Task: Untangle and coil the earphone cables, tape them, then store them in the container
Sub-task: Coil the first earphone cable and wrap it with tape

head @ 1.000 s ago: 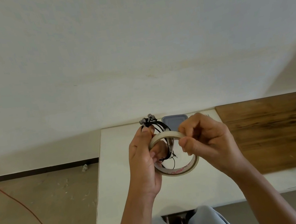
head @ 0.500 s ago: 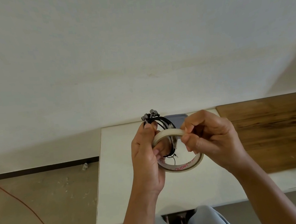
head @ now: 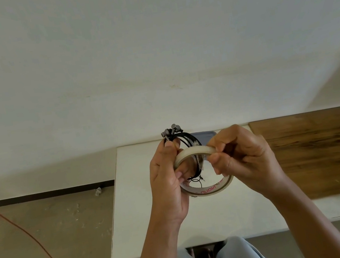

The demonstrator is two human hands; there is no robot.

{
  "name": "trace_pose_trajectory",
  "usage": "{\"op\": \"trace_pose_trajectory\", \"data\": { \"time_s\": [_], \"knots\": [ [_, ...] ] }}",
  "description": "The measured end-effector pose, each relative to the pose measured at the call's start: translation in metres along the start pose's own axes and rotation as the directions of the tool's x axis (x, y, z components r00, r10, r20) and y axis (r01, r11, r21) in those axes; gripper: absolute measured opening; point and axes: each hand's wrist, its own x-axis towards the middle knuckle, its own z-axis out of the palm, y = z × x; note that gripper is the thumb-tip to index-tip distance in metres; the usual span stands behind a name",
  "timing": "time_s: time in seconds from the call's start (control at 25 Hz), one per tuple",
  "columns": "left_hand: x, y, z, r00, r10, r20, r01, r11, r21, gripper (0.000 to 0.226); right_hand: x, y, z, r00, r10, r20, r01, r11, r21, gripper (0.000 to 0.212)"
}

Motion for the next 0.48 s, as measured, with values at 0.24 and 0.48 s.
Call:
{"op": "trace_pose_trajectory", "data": {
  "time_s": [0.24, 0.48],
  "knots": [
    [0.001, 0.0, -0.007, 0.994, 0.001, 0.108, -0.018, 0.988, 0.15, 0.028, 0.001, -0.005, -0.004, 1.0, 0.016, -0.01, -0.016, 1.0, 0.003, 0.016],
    [0.0, 0.006, -0.011, 0.973, 0.034, 0.228, -0.13, 0.897, 0.422, 0.028, 0.005, -0.014, -0.017, 0.97, 0.219, 0.103, -0.222, 0.975, 0.011, 0.015]
  ]
}}
